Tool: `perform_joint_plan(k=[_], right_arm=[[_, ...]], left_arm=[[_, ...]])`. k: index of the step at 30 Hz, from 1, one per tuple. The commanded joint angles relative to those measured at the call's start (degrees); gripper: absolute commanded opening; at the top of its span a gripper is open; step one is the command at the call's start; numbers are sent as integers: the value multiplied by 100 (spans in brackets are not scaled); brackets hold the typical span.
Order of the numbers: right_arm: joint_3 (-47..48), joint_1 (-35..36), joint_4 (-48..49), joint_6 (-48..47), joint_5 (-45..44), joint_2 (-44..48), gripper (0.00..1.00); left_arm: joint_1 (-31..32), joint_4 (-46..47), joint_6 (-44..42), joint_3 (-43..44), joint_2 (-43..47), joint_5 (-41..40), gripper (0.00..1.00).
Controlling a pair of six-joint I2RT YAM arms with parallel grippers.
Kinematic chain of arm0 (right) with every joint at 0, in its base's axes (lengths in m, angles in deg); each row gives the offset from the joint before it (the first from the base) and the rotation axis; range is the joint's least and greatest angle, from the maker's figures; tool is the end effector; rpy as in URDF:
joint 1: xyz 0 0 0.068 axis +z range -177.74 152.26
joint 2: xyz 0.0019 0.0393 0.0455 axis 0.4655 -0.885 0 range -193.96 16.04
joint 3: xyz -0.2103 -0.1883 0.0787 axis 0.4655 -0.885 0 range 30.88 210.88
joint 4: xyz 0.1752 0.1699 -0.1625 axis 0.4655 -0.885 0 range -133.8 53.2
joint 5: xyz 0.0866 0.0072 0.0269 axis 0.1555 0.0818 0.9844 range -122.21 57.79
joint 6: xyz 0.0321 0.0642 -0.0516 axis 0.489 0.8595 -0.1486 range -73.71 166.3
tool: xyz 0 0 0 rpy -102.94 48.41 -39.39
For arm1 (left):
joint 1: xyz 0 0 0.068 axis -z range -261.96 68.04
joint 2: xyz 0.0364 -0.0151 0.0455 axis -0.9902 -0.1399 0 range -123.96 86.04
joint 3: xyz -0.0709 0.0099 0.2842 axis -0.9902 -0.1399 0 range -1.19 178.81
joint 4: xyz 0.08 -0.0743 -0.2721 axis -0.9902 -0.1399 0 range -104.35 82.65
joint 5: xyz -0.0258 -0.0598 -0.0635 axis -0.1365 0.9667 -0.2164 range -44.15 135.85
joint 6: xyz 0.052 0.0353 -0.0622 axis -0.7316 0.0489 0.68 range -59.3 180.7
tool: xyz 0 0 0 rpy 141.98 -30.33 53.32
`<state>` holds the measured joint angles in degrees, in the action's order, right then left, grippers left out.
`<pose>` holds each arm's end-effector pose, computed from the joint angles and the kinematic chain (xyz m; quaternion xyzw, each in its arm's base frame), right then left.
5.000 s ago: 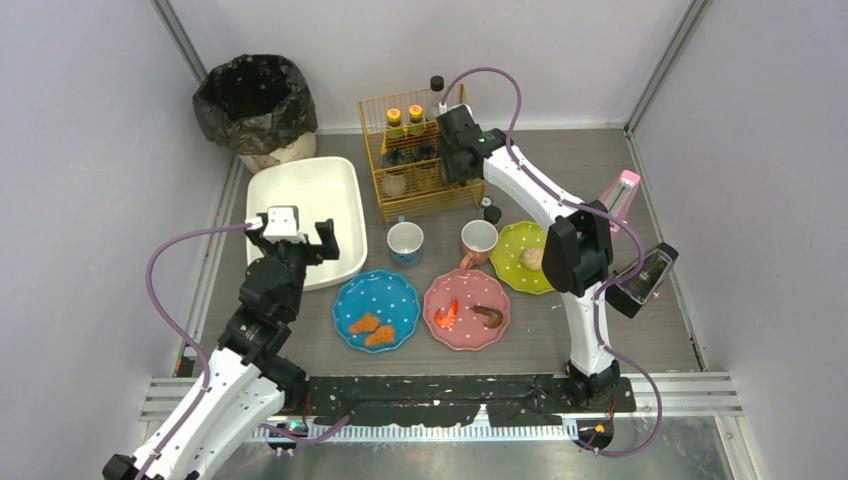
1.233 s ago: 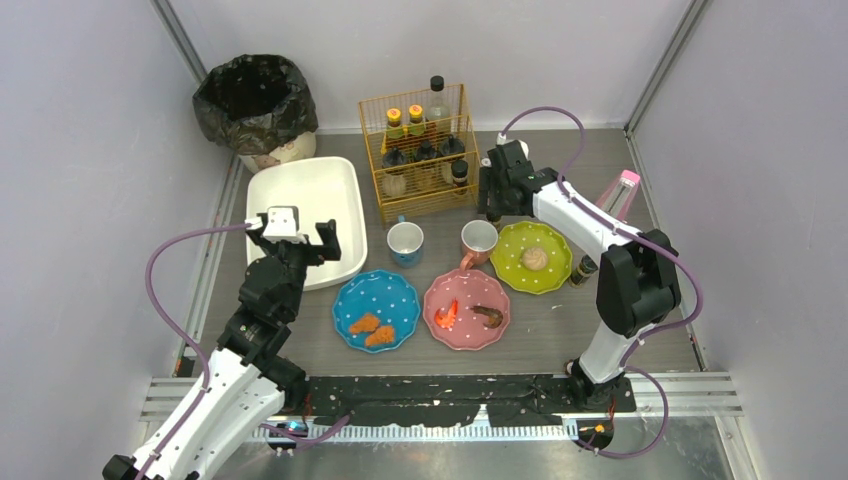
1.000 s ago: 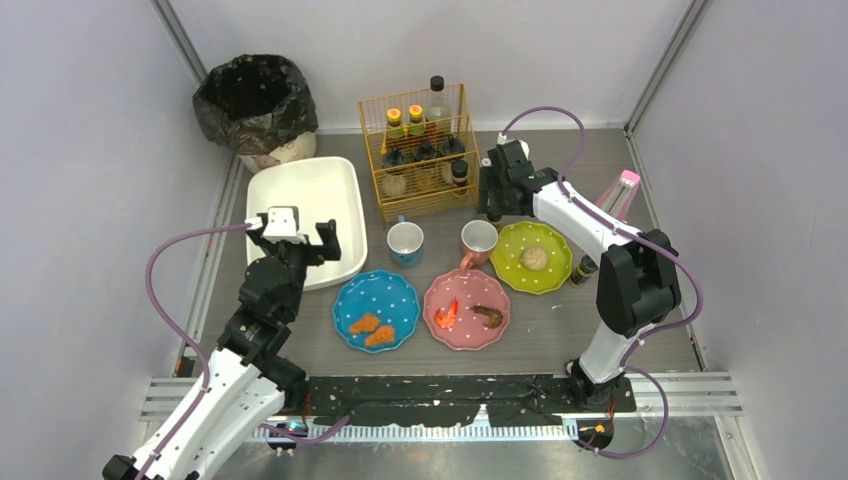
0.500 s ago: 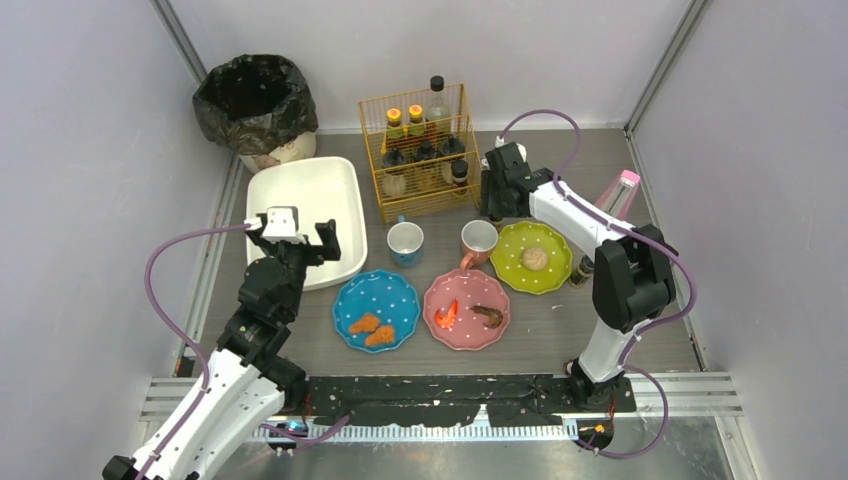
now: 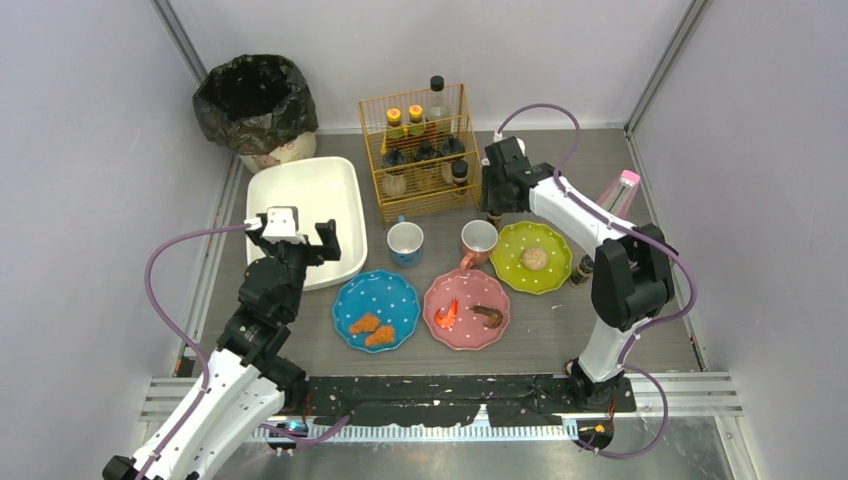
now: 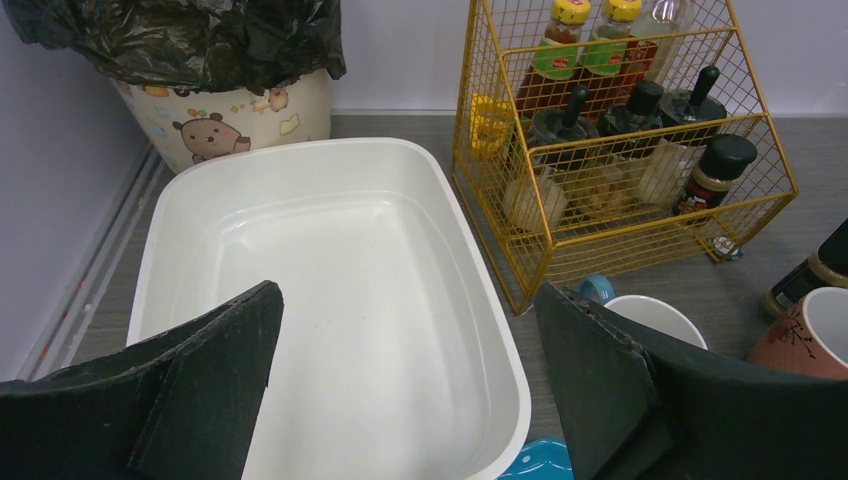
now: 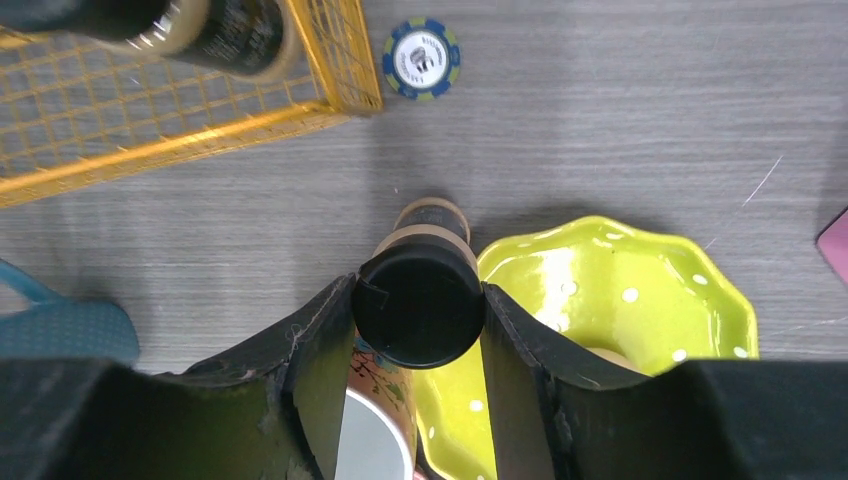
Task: Clear the kitchen counter
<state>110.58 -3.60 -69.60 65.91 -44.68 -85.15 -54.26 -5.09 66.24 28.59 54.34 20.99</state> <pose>0.4125 0.1663 0.2244 -0.0041 0.9468 0.0177 0.3214 0.1955 -0.0653 0.3147 -0.0176 0.7050 -0.0527 0.7070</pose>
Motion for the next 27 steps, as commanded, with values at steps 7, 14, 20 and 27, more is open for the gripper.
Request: perform_joint_plan(k=[7,14,20,27], right_arm=[[1577,289,-340,-393,-192,682,24],[2359,810,-343,-629,19,527,24],[2958,1103,-246,-682,135,-9,24],[3262,1154,-188,-623,19,-731,24]], left_arm=[[-2,169,17,221,-15,16,99],[-2,169,18,224,-24,21,99],[-2,165,26,226,-13,22,99],[-2,154,22,225,37,17,99]])
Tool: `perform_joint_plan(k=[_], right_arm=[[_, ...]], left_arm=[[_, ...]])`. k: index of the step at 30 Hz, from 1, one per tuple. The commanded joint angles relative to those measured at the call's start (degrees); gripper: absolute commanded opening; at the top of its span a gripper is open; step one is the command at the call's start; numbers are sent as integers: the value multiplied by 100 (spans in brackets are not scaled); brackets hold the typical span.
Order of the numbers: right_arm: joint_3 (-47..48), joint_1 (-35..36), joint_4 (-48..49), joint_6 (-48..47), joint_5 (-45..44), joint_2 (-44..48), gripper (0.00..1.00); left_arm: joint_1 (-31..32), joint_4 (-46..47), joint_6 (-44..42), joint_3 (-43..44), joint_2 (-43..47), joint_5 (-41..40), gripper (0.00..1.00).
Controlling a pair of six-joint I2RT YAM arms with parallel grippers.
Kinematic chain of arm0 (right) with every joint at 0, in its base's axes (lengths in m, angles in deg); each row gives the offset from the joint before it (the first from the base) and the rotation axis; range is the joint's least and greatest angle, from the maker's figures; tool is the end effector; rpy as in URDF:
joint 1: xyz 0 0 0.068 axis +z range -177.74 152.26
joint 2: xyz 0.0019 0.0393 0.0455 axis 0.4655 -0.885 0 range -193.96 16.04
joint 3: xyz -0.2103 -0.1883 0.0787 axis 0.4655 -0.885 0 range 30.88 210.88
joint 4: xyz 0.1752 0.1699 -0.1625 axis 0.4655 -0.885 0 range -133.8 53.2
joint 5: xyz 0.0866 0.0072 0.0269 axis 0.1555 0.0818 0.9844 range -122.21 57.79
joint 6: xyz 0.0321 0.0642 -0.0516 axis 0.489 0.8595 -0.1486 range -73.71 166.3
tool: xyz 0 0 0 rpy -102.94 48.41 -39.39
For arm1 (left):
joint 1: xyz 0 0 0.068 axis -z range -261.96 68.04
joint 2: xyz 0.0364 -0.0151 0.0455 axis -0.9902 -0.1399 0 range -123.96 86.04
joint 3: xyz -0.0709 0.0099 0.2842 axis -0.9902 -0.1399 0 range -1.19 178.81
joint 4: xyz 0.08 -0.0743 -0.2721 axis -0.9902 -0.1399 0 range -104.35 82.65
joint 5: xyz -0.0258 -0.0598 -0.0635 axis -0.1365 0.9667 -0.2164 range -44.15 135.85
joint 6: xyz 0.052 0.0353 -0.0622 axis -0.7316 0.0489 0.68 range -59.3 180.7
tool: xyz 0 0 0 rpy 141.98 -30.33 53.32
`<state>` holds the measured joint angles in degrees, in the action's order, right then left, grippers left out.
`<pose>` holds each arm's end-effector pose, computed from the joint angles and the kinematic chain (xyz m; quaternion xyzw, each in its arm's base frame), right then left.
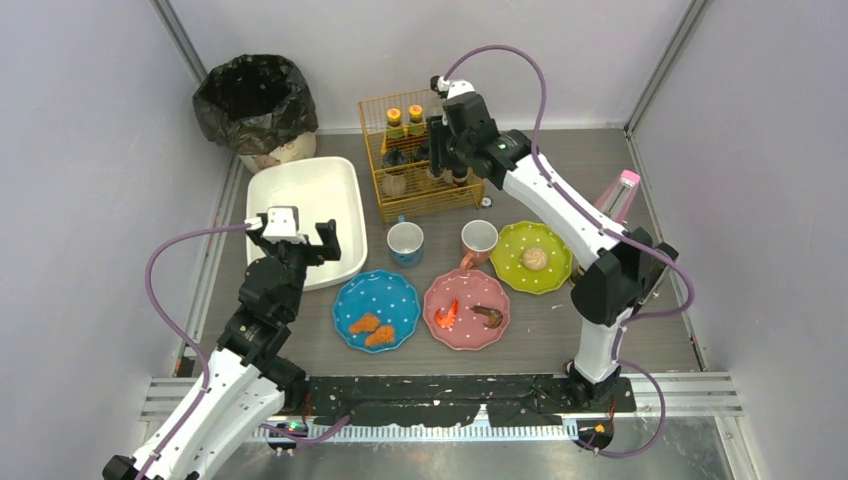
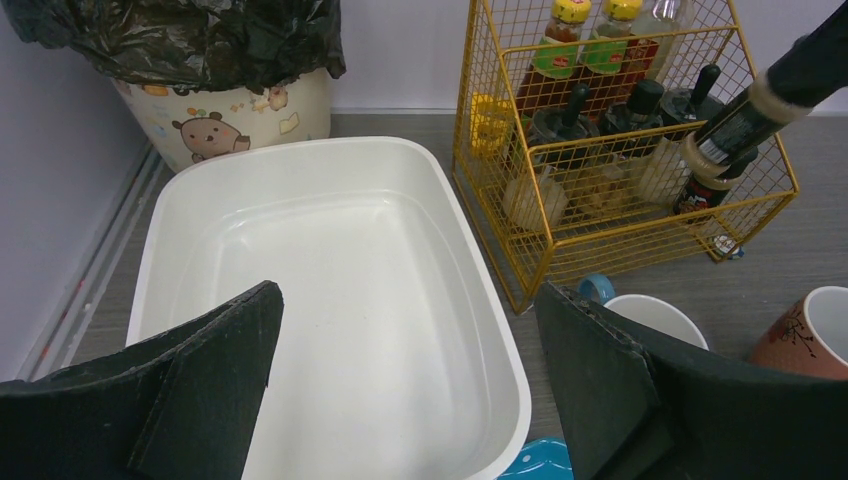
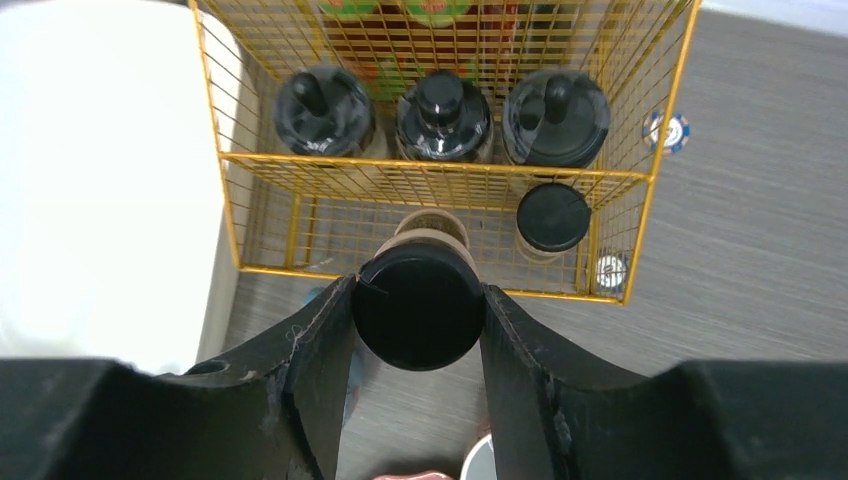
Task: Clear the kitchen counter
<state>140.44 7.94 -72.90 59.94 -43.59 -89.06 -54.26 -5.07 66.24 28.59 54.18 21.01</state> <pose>0.4118 0.2767 0.3908 -0.1186 0.8620 0.1238 0.4770 0.1960 -0.0655 0.3142 -0.0171 0.7058 -0.0524 0.7063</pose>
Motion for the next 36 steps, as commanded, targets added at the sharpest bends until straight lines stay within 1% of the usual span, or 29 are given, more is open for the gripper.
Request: perform_joint_plan(k=[1,9,14,20,22,23,25,28,30,32,36], right_arm=[[321,0,139,-27,-149,-473,24],[321,0,184,-36,-450,-1106,25],[317,0,246,44,-472,-1394,30],[381,0,307,95,-523,-1586,42],[418,-4,312,115,-542,-1617,48],[427,-2,308,123,-537,-1625,52],[460,-4,320,131,-510,-1616,57],[518,-7,338,137,-467,-1583,61],[559,-5,324,131,-463,-1557,70],[589,0,303,129,-439,-1507,77],[644,0,191,161,-355,-1258,82]], left_arm=[[-4,150,23,227,52,14,99],[-2,150,23,222,67,19,99],[-2,142,17,224,73,7,99],[-1,141,18,222,71,10,99],[-2,143,17,222,74,10,99],[-3,142,17,222,72,8,99],[-2,141,17,221,74,6,99],[-2,148,15,223,79,14,99],[-2,150,25,228,75,19,99],[-2,150,26,228,78,25,99],[-6,141,21,224,84,15,99]])
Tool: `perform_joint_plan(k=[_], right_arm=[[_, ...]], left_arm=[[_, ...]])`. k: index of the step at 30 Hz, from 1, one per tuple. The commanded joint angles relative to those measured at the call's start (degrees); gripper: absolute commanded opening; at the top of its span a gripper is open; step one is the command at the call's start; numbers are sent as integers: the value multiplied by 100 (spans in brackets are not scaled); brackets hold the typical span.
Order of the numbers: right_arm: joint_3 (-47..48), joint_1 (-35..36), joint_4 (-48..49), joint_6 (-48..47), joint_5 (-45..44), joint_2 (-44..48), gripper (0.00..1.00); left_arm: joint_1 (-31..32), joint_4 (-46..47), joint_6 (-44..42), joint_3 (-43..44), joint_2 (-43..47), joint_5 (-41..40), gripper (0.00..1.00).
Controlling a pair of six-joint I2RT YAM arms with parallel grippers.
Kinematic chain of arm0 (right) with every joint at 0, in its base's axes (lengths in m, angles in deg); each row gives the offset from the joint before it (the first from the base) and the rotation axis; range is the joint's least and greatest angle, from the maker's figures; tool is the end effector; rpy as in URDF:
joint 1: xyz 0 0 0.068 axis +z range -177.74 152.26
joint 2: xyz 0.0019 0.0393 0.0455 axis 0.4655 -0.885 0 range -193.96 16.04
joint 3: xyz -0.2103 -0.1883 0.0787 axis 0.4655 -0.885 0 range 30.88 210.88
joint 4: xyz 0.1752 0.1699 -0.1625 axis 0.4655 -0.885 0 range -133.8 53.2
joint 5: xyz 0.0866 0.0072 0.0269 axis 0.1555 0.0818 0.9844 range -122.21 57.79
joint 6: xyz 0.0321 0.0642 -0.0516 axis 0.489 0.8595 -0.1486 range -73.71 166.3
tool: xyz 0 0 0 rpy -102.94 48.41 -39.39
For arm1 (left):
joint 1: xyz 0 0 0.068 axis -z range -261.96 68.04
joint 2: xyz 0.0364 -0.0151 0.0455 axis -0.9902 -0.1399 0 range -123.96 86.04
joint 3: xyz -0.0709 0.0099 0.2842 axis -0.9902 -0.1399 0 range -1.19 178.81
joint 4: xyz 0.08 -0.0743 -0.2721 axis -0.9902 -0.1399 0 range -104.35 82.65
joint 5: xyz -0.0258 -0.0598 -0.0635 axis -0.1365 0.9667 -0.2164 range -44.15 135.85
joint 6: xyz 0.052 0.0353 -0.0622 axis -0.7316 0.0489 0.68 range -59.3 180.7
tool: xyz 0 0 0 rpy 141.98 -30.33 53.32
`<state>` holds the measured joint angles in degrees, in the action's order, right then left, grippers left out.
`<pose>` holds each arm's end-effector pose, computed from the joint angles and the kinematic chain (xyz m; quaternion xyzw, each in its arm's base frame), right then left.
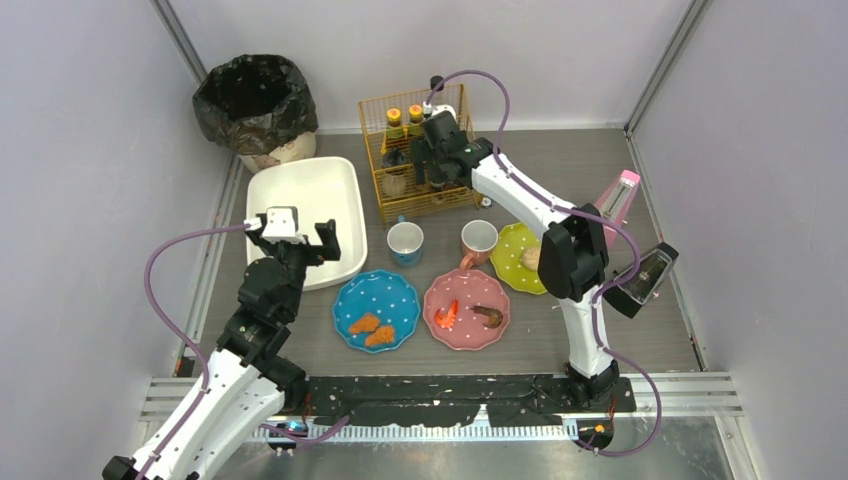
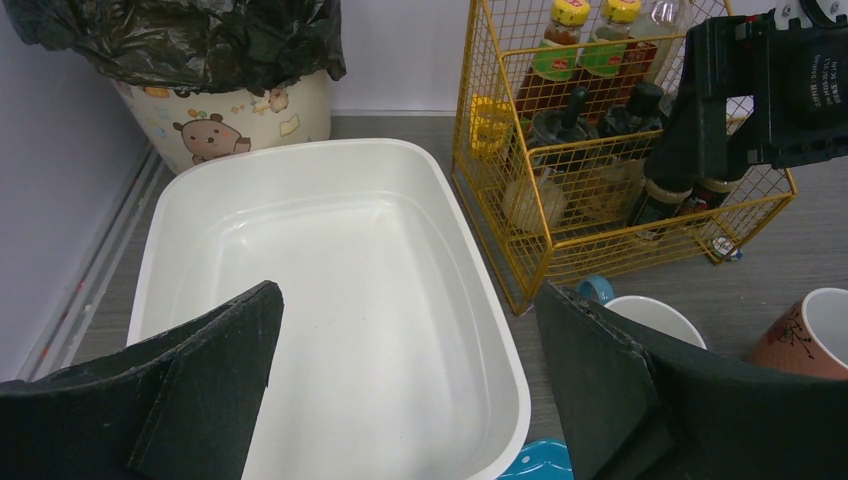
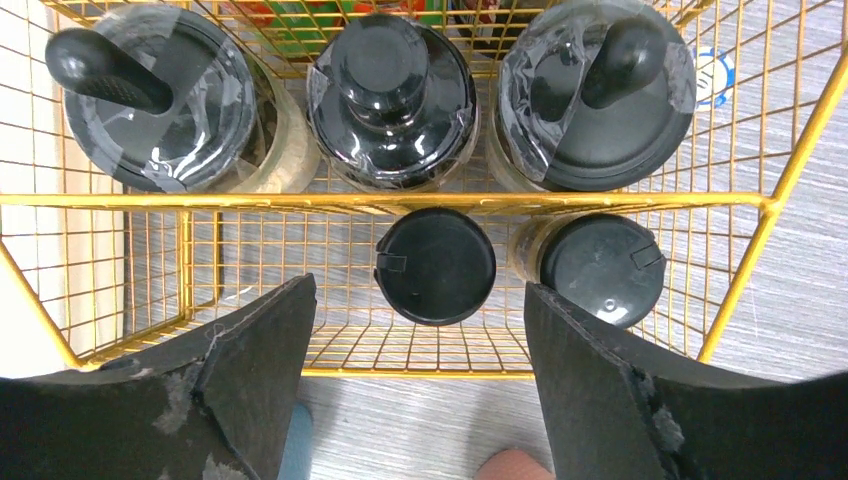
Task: Clear the kitchen counter
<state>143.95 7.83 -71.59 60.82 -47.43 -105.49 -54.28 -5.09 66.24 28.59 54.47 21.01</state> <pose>0.4695 0.3105 0.2720 -0.1145 0.9041 0.0564 0.4077 0.1951 -0.0650 0.3151 -0.0179 0.7043 -0.0531 0.7077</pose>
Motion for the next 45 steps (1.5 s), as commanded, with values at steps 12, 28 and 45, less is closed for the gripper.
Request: perform_joint_plan(k=[12,28,45], right_arm=[[-1023,-95,-310,154,-935,2539,96],[-4223,-1561,-1646,1588,-1861,5276,100],[-6232,-3159,-874,1870,-712,5547,85]], left_arm=[[0,143,43,224,10,19,99],[0,174,78,220,-163,19,99],[0,196,106,204,-217,59,99]])
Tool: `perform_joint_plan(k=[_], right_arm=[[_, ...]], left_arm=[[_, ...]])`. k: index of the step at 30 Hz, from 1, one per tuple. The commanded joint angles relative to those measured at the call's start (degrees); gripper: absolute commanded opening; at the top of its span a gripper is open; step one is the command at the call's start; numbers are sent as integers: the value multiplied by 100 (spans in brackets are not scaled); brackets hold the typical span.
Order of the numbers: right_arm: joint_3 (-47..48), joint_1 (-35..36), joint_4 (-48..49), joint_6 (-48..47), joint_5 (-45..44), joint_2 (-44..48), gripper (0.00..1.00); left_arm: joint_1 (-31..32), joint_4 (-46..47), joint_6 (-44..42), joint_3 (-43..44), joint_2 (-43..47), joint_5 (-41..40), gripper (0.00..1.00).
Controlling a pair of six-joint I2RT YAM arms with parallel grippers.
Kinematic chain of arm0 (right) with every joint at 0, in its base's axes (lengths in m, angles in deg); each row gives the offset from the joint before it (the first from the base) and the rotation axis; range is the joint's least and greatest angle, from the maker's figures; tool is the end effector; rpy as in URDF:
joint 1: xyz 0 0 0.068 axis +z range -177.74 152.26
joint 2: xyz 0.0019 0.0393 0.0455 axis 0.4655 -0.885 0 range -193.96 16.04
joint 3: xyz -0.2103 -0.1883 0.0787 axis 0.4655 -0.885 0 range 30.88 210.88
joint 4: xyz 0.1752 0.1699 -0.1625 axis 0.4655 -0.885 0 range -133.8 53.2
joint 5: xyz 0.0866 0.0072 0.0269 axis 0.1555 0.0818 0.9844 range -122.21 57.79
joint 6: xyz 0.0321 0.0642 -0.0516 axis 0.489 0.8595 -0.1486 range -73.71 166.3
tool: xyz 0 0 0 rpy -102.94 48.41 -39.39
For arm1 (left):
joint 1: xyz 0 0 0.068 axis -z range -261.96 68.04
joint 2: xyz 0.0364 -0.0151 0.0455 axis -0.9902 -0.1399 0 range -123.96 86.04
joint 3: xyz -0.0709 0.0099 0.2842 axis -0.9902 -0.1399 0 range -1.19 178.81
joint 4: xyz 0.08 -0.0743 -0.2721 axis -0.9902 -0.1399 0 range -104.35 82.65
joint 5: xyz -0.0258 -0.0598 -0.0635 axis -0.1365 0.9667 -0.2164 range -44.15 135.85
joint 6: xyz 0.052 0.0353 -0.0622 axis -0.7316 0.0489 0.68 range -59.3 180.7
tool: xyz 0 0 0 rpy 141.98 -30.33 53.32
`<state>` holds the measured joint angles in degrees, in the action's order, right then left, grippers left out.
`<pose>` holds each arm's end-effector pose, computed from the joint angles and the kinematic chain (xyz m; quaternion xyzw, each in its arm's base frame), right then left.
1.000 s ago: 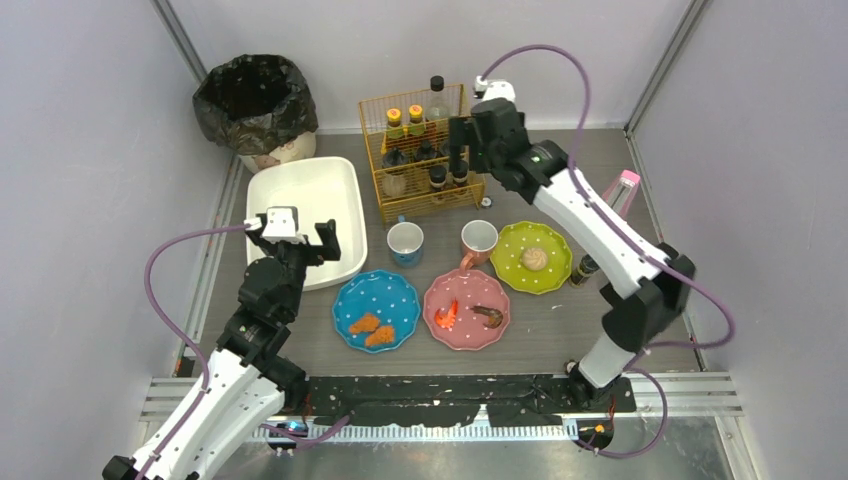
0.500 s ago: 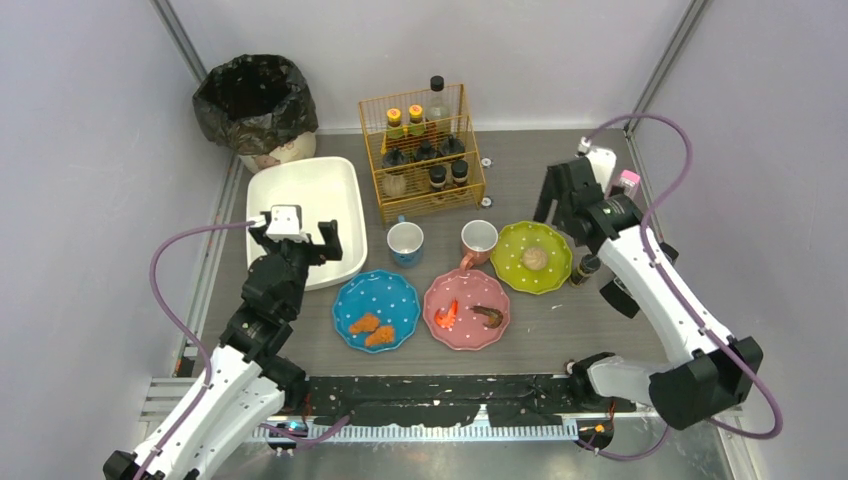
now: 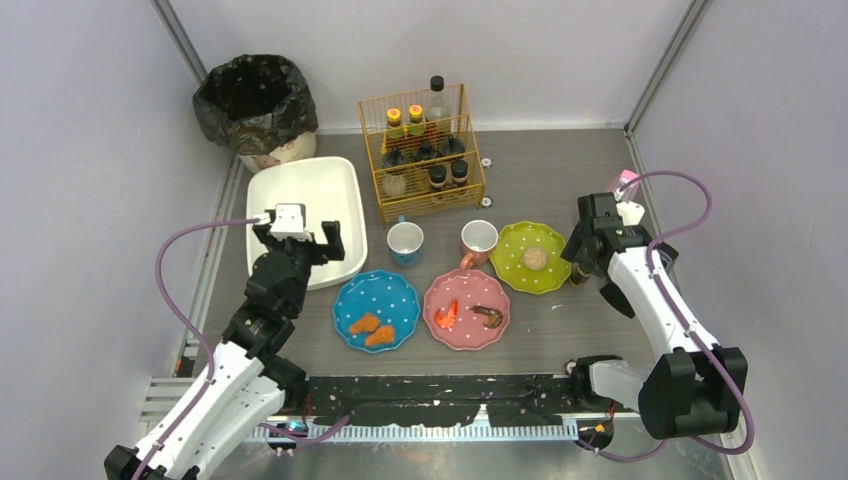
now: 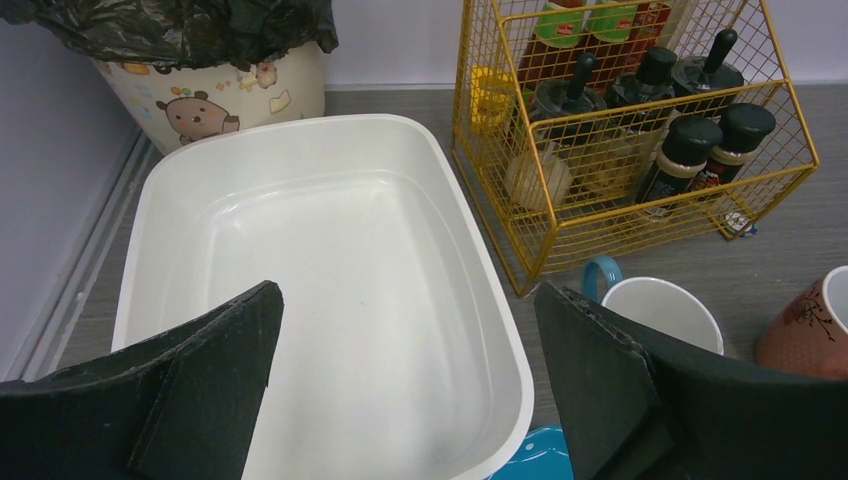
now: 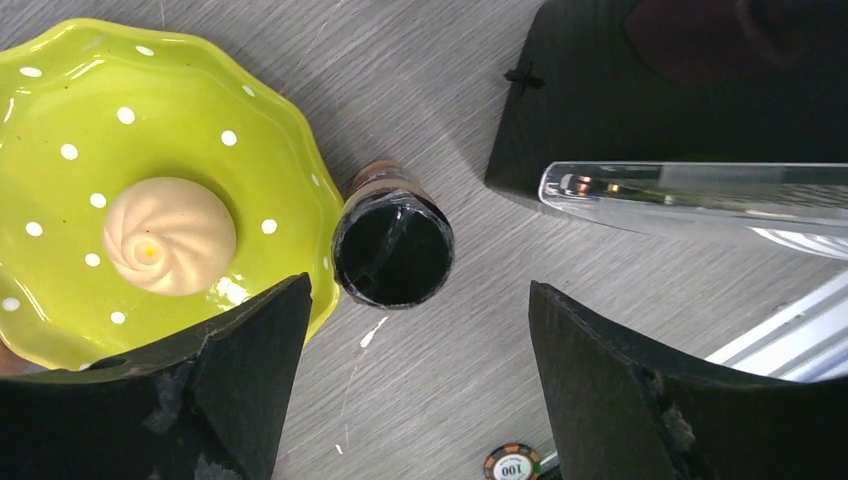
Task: Clear the kitchen counter
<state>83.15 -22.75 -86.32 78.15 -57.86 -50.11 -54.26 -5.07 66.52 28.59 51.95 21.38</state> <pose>0.2565 -0.0117 0.2360 0.2701 0.9111 -0.1340 0.2811 0.2028 -0.0696 0.3069 -0.0111 0.7183 -0.0497 0.6938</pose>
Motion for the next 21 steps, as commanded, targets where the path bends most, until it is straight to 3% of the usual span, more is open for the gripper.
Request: perform_joint_plan(k=[1,11,17,21], right_arm=[[-214,-111,717,119,350,-9,83],[-431,-213,1186,-77,351,-247,64],[-300,-209,1016,-143,212,-110,30],[135,-191,854,-266,167,127,21]], left_arm=[[-2,194,77,206,49,22,99],[-2,202,70,204,81,31,99],[-4,210,68,204,79,39,99],[-2,224,77,204,61,56,99]])
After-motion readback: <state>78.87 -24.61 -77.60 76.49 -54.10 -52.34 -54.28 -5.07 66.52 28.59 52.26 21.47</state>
